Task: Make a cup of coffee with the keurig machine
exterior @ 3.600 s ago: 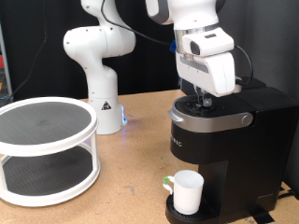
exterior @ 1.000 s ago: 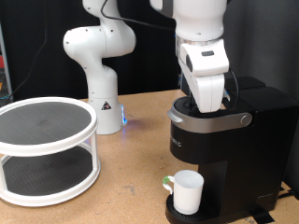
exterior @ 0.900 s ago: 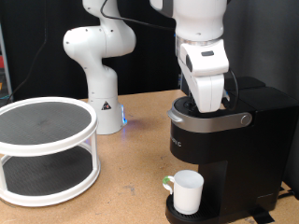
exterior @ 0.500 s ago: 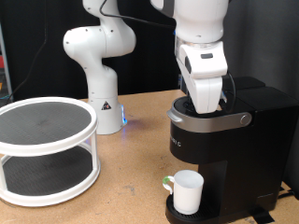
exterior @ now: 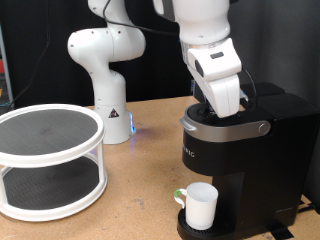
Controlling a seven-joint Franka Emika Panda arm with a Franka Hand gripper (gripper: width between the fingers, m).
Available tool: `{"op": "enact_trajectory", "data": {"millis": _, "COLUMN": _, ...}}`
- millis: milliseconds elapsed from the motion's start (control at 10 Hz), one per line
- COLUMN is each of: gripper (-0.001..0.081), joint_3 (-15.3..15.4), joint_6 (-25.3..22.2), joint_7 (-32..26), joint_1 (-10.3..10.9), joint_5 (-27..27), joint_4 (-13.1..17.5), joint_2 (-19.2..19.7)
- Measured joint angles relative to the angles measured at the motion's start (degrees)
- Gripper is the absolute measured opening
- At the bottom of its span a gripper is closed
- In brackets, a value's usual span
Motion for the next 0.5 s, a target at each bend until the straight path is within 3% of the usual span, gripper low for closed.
{"op": "enact_trajectory", "data": {"millis": 200, "gripper": 0.0002, "joint_3": -0.33, "joint_6": 0.47, "joint_7": -3.51, "joint_1": -0.01, "joint_5": 1.93, "joint_4": -2.26, "joint_2": -2.00}}
{"op": "enact_trajectory", "data": {"millis": 500, "gripper": 0.0002, "joint_3": -0.71, "joint_6": 0.47, "joint_7": -3.85, "joint_1": -0.04, "joint_5": 1.93, "joint_4": -3.94, "joint_2": -6.01}}
